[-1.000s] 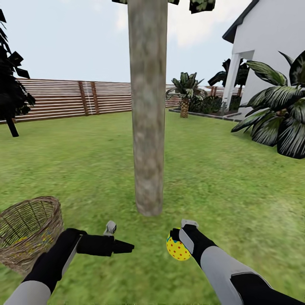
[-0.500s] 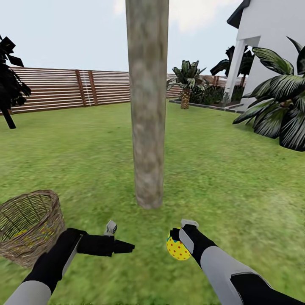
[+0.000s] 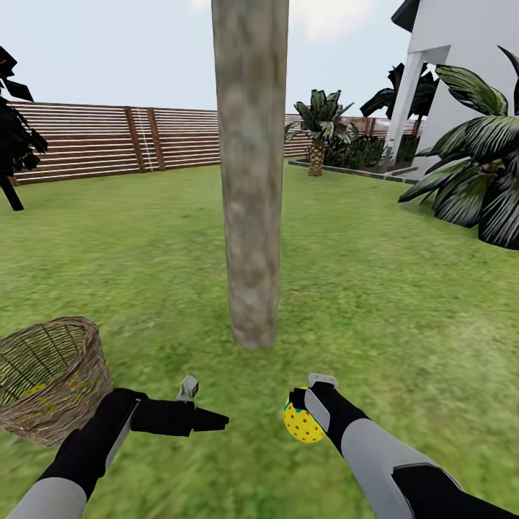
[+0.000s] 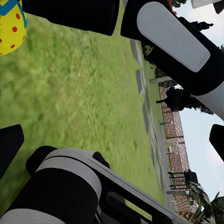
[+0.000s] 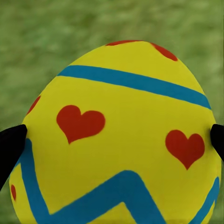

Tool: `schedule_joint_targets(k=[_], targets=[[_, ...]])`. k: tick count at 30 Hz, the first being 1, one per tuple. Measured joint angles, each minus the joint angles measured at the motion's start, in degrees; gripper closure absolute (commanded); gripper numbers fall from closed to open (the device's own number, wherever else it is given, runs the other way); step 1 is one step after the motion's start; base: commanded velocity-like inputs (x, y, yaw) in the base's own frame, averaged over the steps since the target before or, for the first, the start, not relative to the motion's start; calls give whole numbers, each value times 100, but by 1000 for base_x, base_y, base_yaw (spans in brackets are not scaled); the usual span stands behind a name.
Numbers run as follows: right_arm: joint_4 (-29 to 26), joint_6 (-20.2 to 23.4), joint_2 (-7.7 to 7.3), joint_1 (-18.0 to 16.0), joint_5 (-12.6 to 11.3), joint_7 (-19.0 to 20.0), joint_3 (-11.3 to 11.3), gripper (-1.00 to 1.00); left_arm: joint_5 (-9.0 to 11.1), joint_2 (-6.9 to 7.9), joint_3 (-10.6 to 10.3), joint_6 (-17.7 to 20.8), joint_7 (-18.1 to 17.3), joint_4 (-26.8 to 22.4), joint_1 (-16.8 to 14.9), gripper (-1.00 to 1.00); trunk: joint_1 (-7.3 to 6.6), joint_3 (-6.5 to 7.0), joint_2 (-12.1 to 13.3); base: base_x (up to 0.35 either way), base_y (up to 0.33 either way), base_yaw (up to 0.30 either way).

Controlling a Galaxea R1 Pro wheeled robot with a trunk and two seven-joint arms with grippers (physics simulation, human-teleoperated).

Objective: Take the three Easter eggs out of the wicker basket on the lawn in the garden, then place them on the lawn next to a single tree (choose any tree) so that all three eggs are next to the same tree and none are left in the basket.

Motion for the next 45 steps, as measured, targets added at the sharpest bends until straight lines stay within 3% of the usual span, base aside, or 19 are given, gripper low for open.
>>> schedule_joint_targets(k=[12,20,45], targets=[[-4,-164,0,0,8,16,24,100,-5,-19,-4,15,16,4,1,-100,-2,0,0,258,-41,3],[-3,-174,0,7,8,20,24,100,-11,-22,-5,16,26,3,2,-100,-3,33,0,219,-176,208],[-1,-292,0,9,7,19,29,100,-13,-21,-8,16,24,1,1,-100,0,60,0,179,-15,48]])
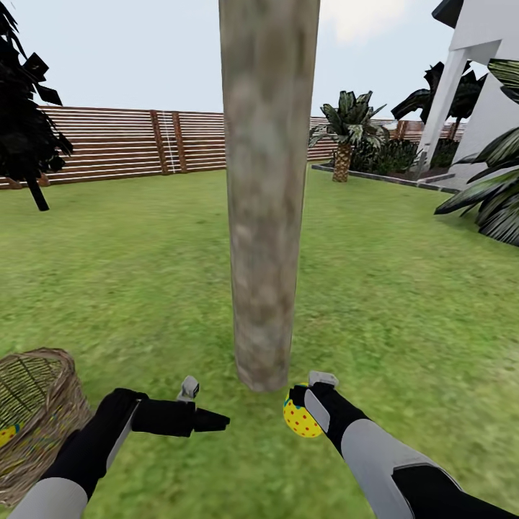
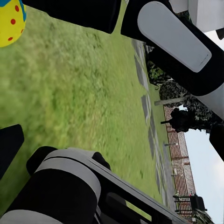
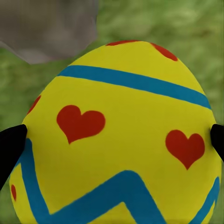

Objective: Take the three Easter eggs out of the wicker basket on the lawn in the garden, then place them on the lawn next to a single tree (choose any tree) so that all three eggs are next to the same tree and none are left in the basket.

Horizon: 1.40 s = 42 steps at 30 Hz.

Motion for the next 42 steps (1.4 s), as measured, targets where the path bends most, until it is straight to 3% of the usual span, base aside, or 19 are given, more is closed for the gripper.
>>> schedule_joint_targets(k=[8,18,23,28,37,42], targets=[[-3,-13,0,0,0,5,26,100,7,24,8,0,-16,-1,0,-100,16,-132,-8,2,0,0],[6,-533,0,-8,1,90,39,100,7,25,11,-34,4,2,0,-100,42,-354,-21,0,0,0],[-3,-563,0,-8,6,245,314,100,6,24,7,-139,65,1,0,-100,55,-465,-28,0,0,0],[-5,-935,0,-15,-9,267,345,100,7,16,7,-151,74,3,-1,-100,68,-576,-35,0,0,0],[-5,-967,0,-17,-6,269,346,100,7,62,70,-180,73,0,-1,-100,91,-775,-47,0,0,0],[-5,-982,0,-17,-1,269,345,100,1,76,102,-382,96,3,-14,-100,104,-886,-53,0,0,0]])
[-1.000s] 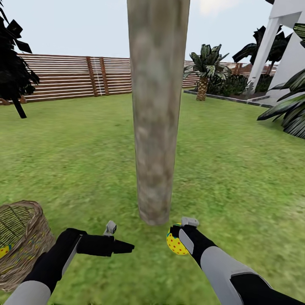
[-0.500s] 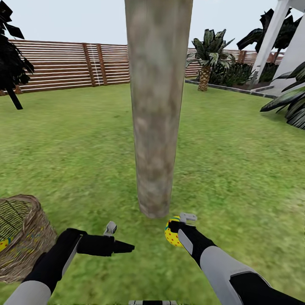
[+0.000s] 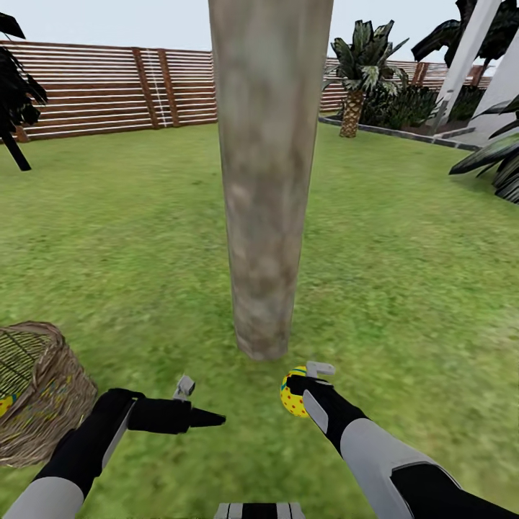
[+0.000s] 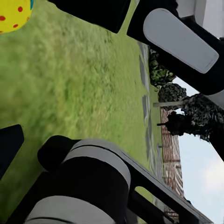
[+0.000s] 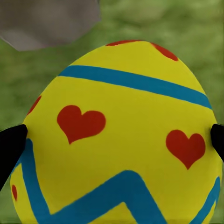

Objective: Take the three Easter eggs out of the wicker basket on the lawn in the garden, then place them on the lawn next to a single tree (choose any tree) so that all three eggs are next to the same tree and none are left in the basket.

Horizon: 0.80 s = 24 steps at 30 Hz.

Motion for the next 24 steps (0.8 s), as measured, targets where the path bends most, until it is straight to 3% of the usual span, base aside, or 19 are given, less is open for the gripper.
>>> schedule_joint_targets(k=[5,9,14,21,24], targets=[[1,-136,0,0,4,9,4,100,6,-4,9,-229,148,3,-4,-100,2,-23,-2,0,0,0],[2,-389,0,-1,1,306,24,100,7,-1,9,-241,154,-1,-4,-100,2,-23,-2,0,0,0],[5,-410,0,-3,3,400,248,100,7,-2,14,-235,161,0,-4,-100,0,-23,-2,130,10,0],[5,-396,0,-3,-4,404,282,100,7,1,60,-239,155,1,-4,-100,2,-23,-2,24,2,0],[8,-397,0,-4,-12,403,283,100,6,2,119,-242,154,-1,-4,-100,10,-89,-5,0,0,0]])
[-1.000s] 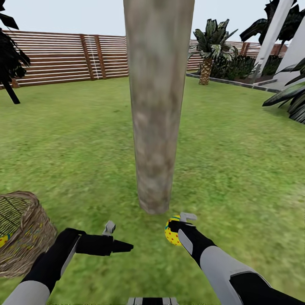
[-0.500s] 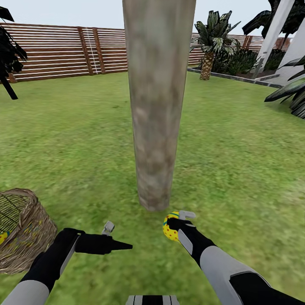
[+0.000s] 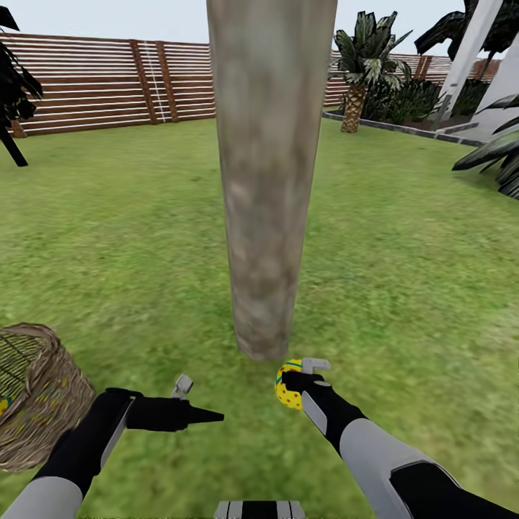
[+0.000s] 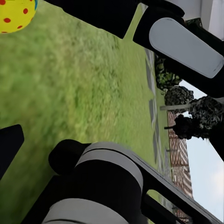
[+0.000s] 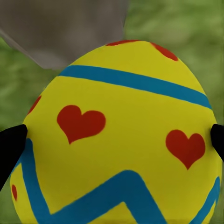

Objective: Take the three Easter eggs out of the wicker basket on the lawn in the garden, then place them on the lawn next to a single tree (choose any tree) so that all three eggs are next to the same tree and none are left in the basket.

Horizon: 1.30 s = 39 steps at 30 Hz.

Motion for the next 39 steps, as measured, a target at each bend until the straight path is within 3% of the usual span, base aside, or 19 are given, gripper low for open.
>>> schedule_joint_targets(k=[18,24,39], targets=[[1,-16,0,1,0,0,0,100,0,0,13,-9,0,-3,0,-100,46,-399,-24,0,0,0],[0,-16,0,1,8,1,-1,100,1,0,13,-9,-7,-1,0,-100,46,-400,-25,0,0,0],[1,-17,0,1,4,0,0,100,0,0,13,-9,-9,1,0,-100,77,-665,-40,0,0,0]])
